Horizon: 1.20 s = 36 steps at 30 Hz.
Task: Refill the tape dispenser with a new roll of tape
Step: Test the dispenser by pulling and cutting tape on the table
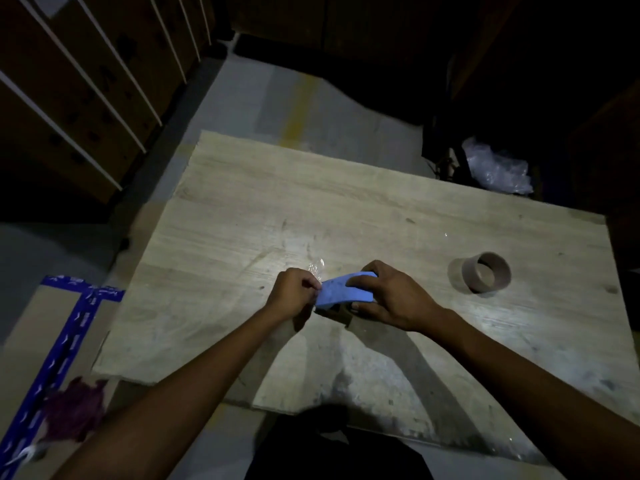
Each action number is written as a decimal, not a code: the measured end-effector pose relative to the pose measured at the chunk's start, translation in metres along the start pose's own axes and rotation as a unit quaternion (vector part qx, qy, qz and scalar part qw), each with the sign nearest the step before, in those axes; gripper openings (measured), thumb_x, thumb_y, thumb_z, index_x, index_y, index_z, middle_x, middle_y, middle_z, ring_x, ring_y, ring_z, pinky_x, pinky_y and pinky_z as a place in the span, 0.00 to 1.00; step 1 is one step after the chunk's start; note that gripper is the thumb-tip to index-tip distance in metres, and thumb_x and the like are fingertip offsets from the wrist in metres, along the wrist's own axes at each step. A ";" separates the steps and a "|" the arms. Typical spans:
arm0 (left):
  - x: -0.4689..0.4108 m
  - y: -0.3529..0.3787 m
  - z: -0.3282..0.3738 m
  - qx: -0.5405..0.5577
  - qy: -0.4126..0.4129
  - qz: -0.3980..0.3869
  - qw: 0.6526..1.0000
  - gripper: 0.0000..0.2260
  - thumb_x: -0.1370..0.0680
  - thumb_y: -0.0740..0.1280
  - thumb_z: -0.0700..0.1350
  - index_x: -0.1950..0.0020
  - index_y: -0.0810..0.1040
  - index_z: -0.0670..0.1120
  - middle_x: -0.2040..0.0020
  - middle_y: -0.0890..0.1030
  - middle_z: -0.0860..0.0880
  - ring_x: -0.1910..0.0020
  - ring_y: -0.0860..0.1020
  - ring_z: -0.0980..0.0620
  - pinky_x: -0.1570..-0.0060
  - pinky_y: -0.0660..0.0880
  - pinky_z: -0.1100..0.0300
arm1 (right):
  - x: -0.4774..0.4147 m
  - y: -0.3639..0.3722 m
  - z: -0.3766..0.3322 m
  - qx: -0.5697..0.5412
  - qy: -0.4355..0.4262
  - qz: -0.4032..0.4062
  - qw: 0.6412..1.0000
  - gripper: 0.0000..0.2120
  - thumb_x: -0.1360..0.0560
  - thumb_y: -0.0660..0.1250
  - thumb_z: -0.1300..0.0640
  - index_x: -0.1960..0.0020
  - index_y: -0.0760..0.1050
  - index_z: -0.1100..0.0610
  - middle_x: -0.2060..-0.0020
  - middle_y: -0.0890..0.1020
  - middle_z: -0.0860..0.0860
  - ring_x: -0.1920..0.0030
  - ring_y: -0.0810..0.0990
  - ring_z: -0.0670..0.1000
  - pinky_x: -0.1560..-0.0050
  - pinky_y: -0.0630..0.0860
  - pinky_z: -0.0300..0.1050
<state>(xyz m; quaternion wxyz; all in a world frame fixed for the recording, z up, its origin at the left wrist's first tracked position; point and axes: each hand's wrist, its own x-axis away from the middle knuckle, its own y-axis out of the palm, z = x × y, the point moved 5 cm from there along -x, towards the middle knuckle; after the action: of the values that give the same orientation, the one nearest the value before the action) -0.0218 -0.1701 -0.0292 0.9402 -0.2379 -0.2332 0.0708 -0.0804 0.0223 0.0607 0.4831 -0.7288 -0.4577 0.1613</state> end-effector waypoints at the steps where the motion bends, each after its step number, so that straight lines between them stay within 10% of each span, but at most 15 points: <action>1: 0.008 0.003 -0.007 -0.022 0.016 -0.002 1.000 0.08 0.31 0.70 0.30 0.58 0.87 0.41 0.60 0.86 0.47 0.64 0.79 0.59 0.62 0.71 0.74 | 0.000 0.005 -0.006 0.003 -0.003 -0.017 1.000 0.23 0.24 0.60 0.36 0.35 0.75 0.47 0.46 0.76 0.53 0.52 0.77 0.53 0.55 0.76 0.47; 12: 0.037 0.020 -0.030 -0.191 0.137 0.004 0.972 0.07 0.24 0.65 0.40 0.54 0.83 0.42 0.55 0.80 0.44 0.55 0.78 0.43 0.58 0.75 0.50 | -0.016 0.038 -0.042 0.142 0.025 -0.099 0.985 0.29 0.28 0.57 0.32 0.39 0.70 0.53 0.52 0.75 0.56 0.56 0.75 0.59 0.62 0.73 0.48; 22: 0.034 0.019 -0.042 -0.381 0.299 0.018 0.874 0.03 0.30 0.70 0.38 0.60 0.78 0.44 0.57 0.76 0.44 0.57 0.71 0.42 0.68 0.66 0.54 | -0.001 0.053 -0.028 0.224 0.041 -0.154 0.962 0.27 0.22 0.55 0.35 0.28 0.64 0.46 0.46 0.74 0.57 0.50 0.74 0.58 0.59 0.71 0.48; 28: 0.046 0.022 -0.047 -0.449 0.315 -0.009 0.836 0.19 0.28 0.69 0.41 0.37 0.78 0.41 0.29 0.74 0.42 0.40 0.74 0.41 0.51 0.72 0.49 | -0.015 0.063 -0.042 0.287 0.063 -0.161 0.942 0.27 0.23 0.59 0.36 0.30 0.63 0.49 0.40 0.74 0.60 0.44 0.75 0.61 0.47 0.72 0.54; 36: 0.051 0.026 -0.057 -0.502 0.318 -0.046 0.803 0.24 0.20 0.61 0.46 0.26 0.68 0.38 0.24 0.66 0.39 0.24 0.61 0.37 0.29 0.62 0.41 | -0.029 0.069 -0.048 0.325 0.072 -0.191 0.924 0.30 0.23 0.59 0.34 0.30 0.66 0.52 0.43 0.75 0.61 0.47 0.75 0.60 0.55 0.71 0.50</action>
<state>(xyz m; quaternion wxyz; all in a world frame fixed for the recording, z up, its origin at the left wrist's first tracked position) 0.0496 -0.1581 -0.0653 0.7132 -0.6747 0.0650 -0.1788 -0.0276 -0.0363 0.0193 0.7466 -0.4404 -0.4747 0.1529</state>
